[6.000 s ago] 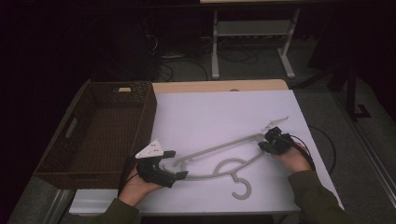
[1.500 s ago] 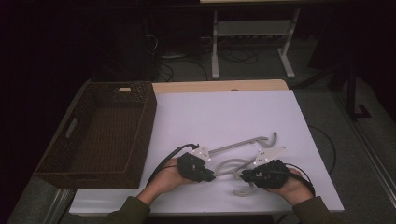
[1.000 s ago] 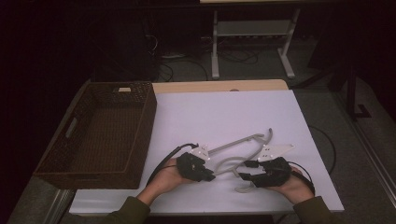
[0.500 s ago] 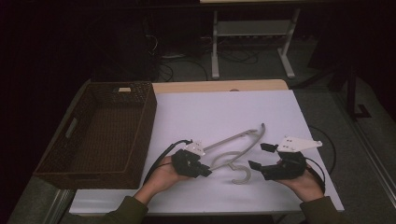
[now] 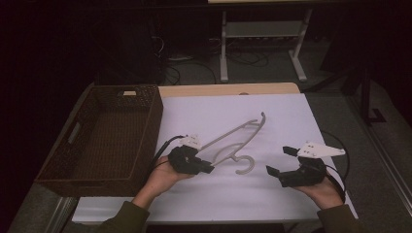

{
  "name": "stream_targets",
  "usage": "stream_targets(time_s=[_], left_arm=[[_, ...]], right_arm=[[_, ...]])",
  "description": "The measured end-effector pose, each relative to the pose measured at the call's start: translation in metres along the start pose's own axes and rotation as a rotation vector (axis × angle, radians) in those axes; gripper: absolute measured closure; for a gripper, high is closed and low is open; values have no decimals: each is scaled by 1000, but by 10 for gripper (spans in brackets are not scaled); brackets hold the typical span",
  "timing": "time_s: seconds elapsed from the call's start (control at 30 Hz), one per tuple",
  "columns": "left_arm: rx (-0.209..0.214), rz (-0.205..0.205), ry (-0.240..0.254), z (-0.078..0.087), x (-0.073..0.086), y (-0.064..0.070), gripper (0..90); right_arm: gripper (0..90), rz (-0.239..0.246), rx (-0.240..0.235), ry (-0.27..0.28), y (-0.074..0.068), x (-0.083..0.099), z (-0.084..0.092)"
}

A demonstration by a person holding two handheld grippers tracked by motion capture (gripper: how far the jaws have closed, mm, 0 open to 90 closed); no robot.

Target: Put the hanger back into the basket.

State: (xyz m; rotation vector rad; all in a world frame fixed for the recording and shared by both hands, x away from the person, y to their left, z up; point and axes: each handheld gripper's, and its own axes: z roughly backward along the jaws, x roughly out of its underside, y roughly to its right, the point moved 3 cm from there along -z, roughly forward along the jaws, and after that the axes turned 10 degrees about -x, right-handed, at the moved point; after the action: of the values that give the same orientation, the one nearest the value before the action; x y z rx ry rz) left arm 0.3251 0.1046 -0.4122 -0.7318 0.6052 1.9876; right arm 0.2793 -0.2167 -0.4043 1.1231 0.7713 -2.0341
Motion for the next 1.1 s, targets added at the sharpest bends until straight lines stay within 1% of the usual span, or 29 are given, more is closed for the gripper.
stream_targets(time_s=[0.03, 0.07, 0.1, 0.13, 0.17, 0.23, 0.27, 0.3, 0.37, 0.47, 0.5, 0.6, 0.63, 0.67, 0.77, 0.93, 1.1], left_arm=[[-4, 6, 2, 2, -1, -1, 823], [-9, 26, 17, 7, -5, -2, 823], [-9, 35, 18, 8, -6, -2, 823], [-11, 37, 26, 12, -9, -4, 823], [-10, 47, 34, 14, -12, -4, 823], [-20, 40, 36, 21, -18, -6, 823], [-20, 40, 36, 21, -18, -6, 823], [-28, 49, 49, 28, -25, -6, 823], [-30, 60, 54, 34, -31, -7, 823], [-37, 60, 66, 42, -39, -9, 823], [-36, 69, 69, 45, -41, -9, 823], [-42, 72, 78, 54, -48, -11, 823], [-45, 71, 83, 58, -50, -11, 823], [-44, 77, 89, 60, -52, -11, 823], [-48, 73, 95, 69, -57, -13, 823], [-74, 71, 99, 85, -64, -16, 823], [-100, 70, 108, 103, -67, -20, 823]], right_arm=[[46, -4, 6, -1, 0, 1, 0], [31, -1, 12, 1, 1, 2, -1], [19, -7, 17, -3, 1, 4, -2], [18, -3, 19, -3, 2, 5, -2], [18, 0, 20, -7, 2, 6, -3], [13, 7, 23, -4, 3, 7, -3], [13, 7, 23, -4, 3, 7, -3], [13, 5, 19, -4, 4, 8, -5], [13, -1, 21, -6, 5, 10, -5], [13, 1, 15, -14, 4, 13, -7], [13, 4, 16, -15, 4, 13, -8], [13, 14, 18, -17, 3, 13, -8], [13, 8, 17, -20, 3, 14, -8], [13, 13, 16, -18, 3, 14, -8], [13, 10, 17, -19, 3, 14, -8], [13, 9, 20, -17, 4, 14, -7], [13, 15, 24, -13, 4, 14, -7]])
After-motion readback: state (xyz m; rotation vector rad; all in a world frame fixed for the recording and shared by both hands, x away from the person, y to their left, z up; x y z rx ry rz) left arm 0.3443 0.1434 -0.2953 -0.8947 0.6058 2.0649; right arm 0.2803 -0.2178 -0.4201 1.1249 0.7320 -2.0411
